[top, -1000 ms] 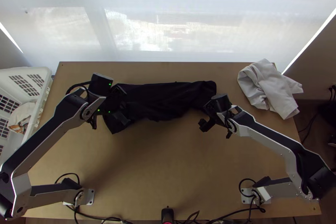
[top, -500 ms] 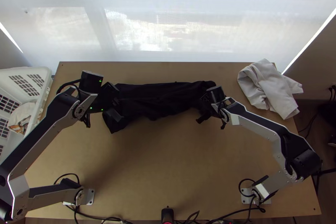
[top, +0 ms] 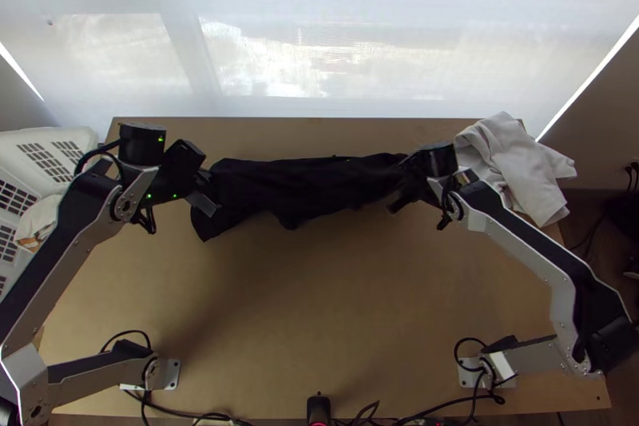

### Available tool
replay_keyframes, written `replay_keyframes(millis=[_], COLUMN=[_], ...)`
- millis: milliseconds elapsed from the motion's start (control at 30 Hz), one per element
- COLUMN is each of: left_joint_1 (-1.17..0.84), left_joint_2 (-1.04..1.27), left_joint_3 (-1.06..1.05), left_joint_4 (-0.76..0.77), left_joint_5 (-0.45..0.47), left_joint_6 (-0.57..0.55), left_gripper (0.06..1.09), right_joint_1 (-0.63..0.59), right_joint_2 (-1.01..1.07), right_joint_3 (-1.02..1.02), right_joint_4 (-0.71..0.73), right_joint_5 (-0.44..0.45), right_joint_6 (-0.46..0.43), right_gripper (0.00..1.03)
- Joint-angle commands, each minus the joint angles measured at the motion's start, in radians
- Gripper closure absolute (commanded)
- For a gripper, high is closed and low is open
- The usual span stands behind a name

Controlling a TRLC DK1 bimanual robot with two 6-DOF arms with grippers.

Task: Fold the t-shirt

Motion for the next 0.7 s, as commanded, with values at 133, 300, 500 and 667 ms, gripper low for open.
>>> replay_keyframes(millis=[133,300,500,667], left_joint_1=[0.012,0.015,-0.017,-0.088], left_joint_2=[-0.082,-0.116,-0.182,-0.243], left_joint_3=[0.148,0.240,0.273,0.299], left_joint_4=[-0.018,-0.018,0.010,0.071], left_joint_5=[-0.010,-0.043,-0.106,-0.182], left_joint_6=[-0.026,-0.027,-0.026,-0.009], left_gripper=[1.05,1.05,1.05,1.05], right_joint_1=[-0.065,-0.092,-0.108,-0.103], right_joint_2=[-0.228,-0.311,-0.423,-0.521], right_joint_3=[0.171,0.261,0.290,0.290], right_joint_4=[-0.118,-0.161,-0.162,-0.144], right_joint_5=[0.002,0.002,0.013,0.031], right_joint_6=[-0.011,-0.004,-0.004,-0.019], right_gripper=[1.00,1.00,1.00,1.00])
